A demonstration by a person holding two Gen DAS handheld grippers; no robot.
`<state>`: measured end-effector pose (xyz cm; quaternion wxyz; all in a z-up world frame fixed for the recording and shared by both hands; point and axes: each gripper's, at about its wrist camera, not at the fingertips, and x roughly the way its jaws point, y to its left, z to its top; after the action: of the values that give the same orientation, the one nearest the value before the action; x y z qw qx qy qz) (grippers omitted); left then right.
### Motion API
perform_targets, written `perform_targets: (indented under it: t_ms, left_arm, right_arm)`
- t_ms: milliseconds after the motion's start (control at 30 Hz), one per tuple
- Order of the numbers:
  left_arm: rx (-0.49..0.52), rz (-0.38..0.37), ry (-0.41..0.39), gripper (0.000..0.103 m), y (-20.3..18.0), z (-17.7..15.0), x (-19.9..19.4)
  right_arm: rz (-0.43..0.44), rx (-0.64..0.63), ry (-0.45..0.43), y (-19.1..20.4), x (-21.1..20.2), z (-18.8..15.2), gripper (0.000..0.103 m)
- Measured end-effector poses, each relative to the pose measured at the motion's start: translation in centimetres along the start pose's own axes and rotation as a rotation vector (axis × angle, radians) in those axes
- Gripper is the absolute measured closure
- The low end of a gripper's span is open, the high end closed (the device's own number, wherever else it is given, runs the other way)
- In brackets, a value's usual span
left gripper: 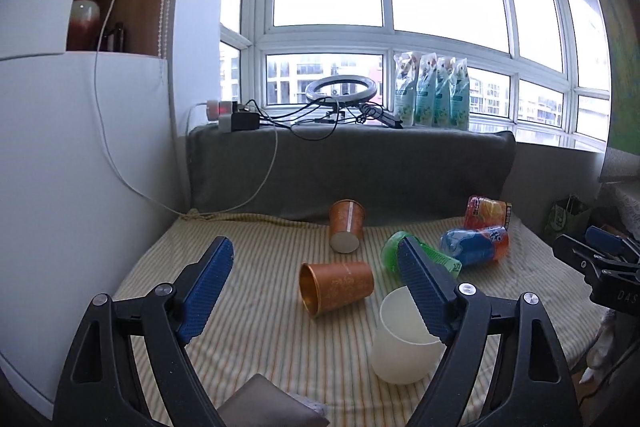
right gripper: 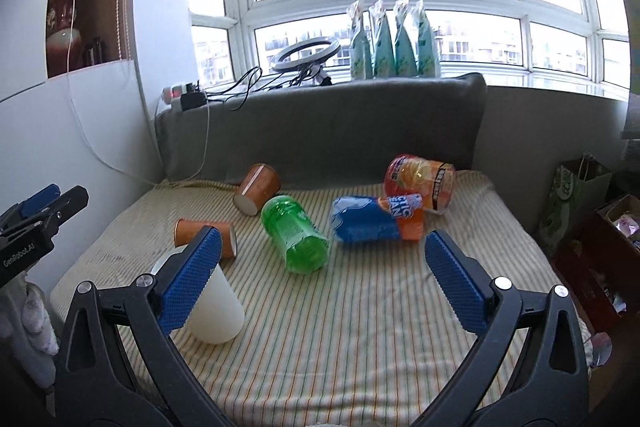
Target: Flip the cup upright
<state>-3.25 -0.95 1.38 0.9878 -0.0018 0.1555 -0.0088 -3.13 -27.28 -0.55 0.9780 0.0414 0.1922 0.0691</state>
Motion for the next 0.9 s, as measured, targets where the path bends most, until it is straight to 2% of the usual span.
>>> perform_targets:
  t_ms: [900]
  left_arm:
    - [0.001, -0.026, 0.029, 0.019, -0.62, -0.38, 0.04]
  right_arm:
    - [-0.015, 0.006, 0.004, -0.53, 0.17, -0.33, 0.000]
